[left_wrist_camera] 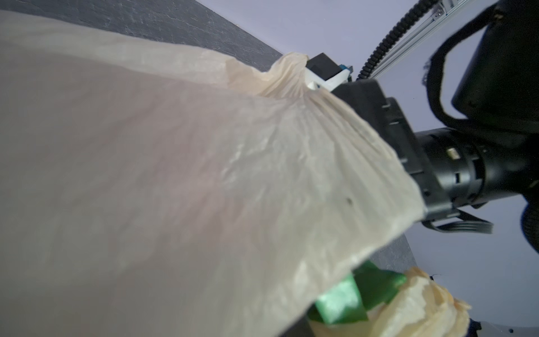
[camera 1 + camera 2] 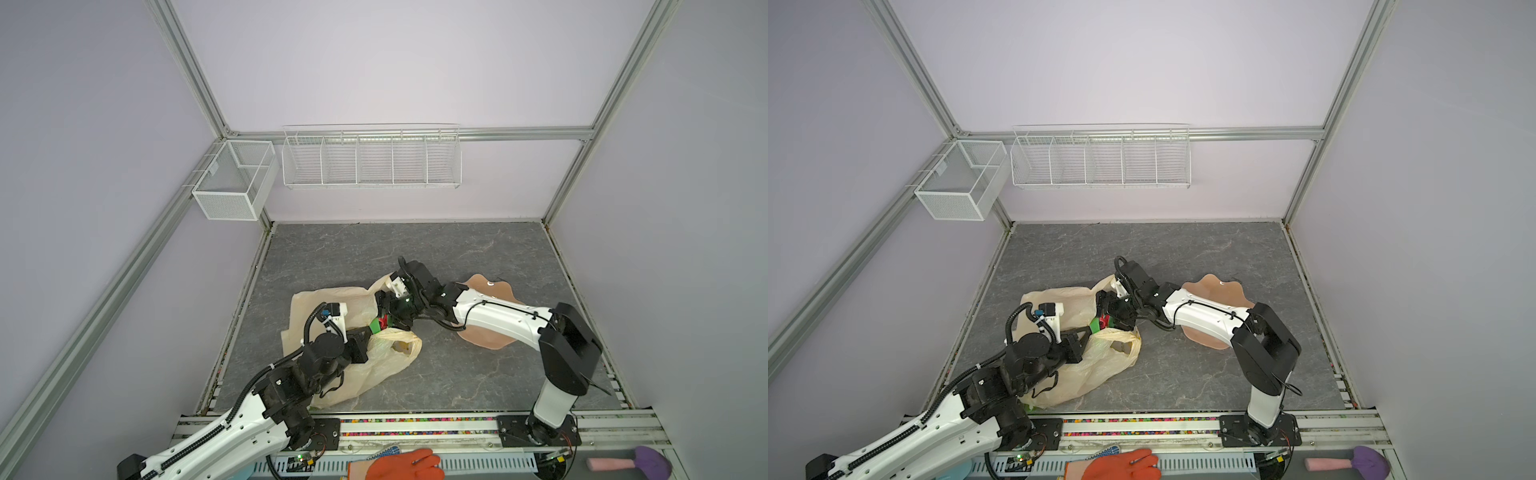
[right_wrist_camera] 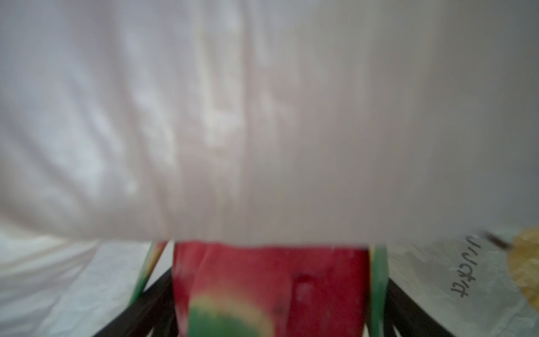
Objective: Place the fruits into the plastic bag
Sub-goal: 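Lower the dragon fruit deeper into the bag while the left gripper holds the bag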
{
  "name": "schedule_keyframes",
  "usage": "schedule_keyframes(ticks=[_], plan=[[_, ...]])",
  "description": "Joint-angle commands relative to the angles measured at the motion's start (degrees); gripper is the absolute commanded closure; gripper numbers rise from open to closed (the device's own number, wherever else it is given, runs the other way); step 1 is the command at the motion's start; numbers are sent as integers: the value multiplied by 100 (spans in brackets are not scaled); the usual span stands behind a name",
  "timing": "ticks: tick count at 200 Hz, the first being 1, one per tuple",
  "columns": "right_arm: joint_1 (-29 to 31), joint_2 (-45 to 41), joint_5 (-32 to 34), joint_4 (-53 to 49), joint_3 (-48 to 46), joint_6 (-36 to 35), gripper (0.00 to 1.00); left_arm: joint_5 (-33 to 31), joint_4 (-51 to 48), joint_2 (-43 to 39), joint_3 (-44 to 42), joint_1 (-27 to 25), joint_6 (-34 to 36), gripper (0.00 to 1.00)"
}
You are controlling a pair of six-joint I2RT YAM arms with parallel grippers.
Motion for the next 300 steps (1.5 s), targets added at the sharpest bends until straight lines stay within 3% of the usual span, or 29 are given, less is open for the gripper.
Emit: schedule_keyframes(ticks=[1,61,100,178,207,245,300], plan=[[37,61,-417,115,308,-147,12,203,375,155,328,-10,-41,100],[63,156,-718,-16,415,-259,12,235,959,385,341,-61,-175,100],[130,172,-771,115,349,-221,12,-94,1148,502,323,-77,-237,100],[187,-192,-1059,172,298,-99,12,-2119,-936,891,546,-74,-1068,100],[193,-405,-1157,-50,327,-162,12,-2522,-1632,1181,608,-72,-1645,100],[200,-527,-1118,-379,89,-294,12,-2352,-975,1124,355,-87,-1612,100],[19,-617,-978,-676,32,-543,12,-1847,-479,-15,389,-161,-471,100]])
